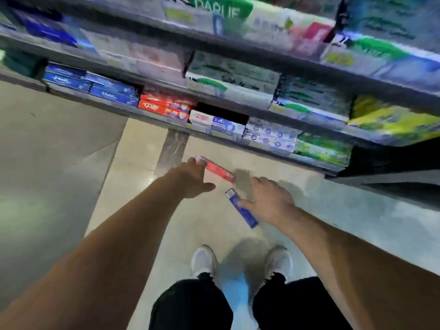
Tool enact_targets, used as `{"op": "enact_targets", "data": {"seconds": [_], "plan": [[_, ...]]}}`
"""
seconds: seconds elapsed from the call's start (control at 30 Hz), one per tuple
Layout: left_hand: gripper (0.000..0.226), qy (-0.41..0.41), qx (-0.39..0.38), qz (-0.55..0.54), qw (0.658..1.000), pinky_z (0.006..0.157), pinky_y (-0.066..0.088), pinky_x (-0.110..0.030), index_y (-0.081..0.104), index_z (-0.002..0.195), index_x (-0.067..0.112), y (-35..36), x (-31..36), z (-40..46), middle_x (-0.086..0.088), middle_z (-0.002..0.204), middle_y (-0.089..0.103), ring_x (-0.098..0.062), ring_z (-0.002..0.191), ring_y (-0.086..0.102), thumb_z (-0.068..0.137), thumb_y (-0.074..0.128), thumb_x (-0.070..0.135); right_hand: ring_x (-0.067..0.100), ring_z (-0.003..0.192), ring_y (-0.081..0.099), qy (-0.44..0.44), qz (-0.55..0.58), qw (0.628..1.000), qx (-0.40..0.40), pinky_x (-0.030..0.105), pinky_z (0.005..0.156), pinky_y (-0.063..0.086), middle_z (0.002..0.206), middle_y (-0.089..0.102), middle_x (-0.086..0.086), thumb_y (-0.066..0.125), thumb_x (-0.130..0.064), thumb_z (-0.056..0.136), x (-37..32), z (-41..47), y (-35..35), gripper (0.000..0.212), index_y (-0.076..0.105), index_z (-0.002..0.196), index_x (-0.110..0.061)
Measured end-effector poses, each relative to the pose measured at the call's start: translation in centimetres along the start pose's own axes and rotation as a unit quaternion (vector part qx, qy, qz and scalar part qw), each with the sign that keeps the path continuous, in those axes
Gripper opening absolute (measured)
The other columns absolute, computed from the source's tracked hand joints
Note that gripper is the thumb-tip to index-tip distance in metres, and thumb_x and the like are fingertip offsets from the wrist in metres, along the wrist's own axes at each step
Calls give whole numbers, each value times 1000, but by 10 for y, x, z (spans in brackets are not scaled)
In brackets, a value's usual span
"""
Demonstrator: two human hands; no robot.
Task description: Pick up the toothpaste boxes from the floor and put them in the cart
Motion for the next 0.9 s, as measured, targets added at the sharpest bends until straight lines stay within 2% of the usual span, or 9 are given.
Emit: {"op": "enact_targets", "data": {"seconds": [0.17, 0.3, 0.37, 0.43, 0.53, 0.6, 0.7, 0.8, 0.9], "plan": [[86, 26, 1, 53, 998, 109, 38, -43, 15, 156, 15, 89, -12, 113, -23, 159, 15, -40, 136, 39, 91, 61, 47, 27, 115, 55, 44, 16, 999, -18, 36, 86, 48, 122, 55, 7, 66, -47, 84, 33, 87, 124, 55, 47, 124, -14], [92, 60, 26, 118, 991, 100, 47, -46, 15, 154, 18, 128, -12, 182, -17, 159, 13, -39, 131, 45, 85, 73, 31, 26, 113, 54, 44, 0, 999, -26, 38, 85, 49, 124, 53, 9, 71, -46, 82, 49, 138, 203, 61, 46, 126, -10], [92, 58, 37, 150, 986, 95, 49, -47, 13, 154, 17, 139, -13, 205, -15, 159, 13, -36, 133, 43, 85, 73, 26, 27, 114, 54, 42, -5, 998, -40, 39, 84, 50, 126, 51, 10, 72, -47, 81, 57, 158, 232, 66, 45, 126, -8], [85, 59, 45, 182, 981, 92, 52, -46, 16, 152, 13, 150, -13, 221, -16, 154, 23, -36, 128, 48, 87, 70, 22, 28, 116, 55, 40, -1, 998, -49, 40, 82, 52, 127, 49, 10, 68, -37, 86, 62, 171, 250, 57, 44, 127, -6], [62, 56, 84, 214, 972, 75, 54, -42, 32, 142, 11, 153, -7, 238, -13, 131, 44, -34, 107, 60, 88, 63, 11, 29, 113, 58, 38, -2, 999, -20, 38, 80, 52, 126, 51, 11, 54, -18, 93, 66, 183, 258, 38, 45, 128, -5], [50, 43, 100, 245, 963, 66, 46, -38, 39, 136, 12, 147, 0, 242, -10, 118, 49, -33, 100, 63, 89, 55, 3, 29, 110, 60, 45, -6, 999, -6, 36, 80, 52, 125, 54, 11, 53, -14, 92, 70, 186, 255, 36, 46, 127, -5], [42, 30, 81, 221, 971, 69, 41, -36, 44, 131, 14, 136, 8, 231, -10, 113, 55, -34, 103, 62, 90, 52, 6, 29, 108, 63, 81, 18, 997, -4, 36, 81, 51, 121, 58, 10, 61, -18, 89, 79, 172, 237, 39, 50, 125, -8], [33, 16, 104, 192, 976, 71, 46, -39, 48, 123, 10, 112, 17, 196, -12, 111, 57, -36, 102, 63, 90, 52, 8, 30, 105, 63, 114, 63, 991, 10, 33, 77, 48, 116, 60, 9, 68, -26, 84, 87, 137, 196, 45, 50, 121, -10], [29, 4, 91, 168, 982, 77, 50, -40, 50, 119, 7, 80, 30, 138, -15, 110, 59, -37, 102, 62, 91, 54, 10, 31, 102, 64, 148, 121, 981, 26, 31, 74, 45, 115, 61, 9, 70, -29, 81, 86, 82, 138, 45, 50, 117, -10]]}}
Point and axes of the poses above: each hand's wrist, its own z-axis towards the middle knuckle, its own y-axis out of the palm, x = y × z, the point moved 5 cm from there along z, towards the middle knuckle
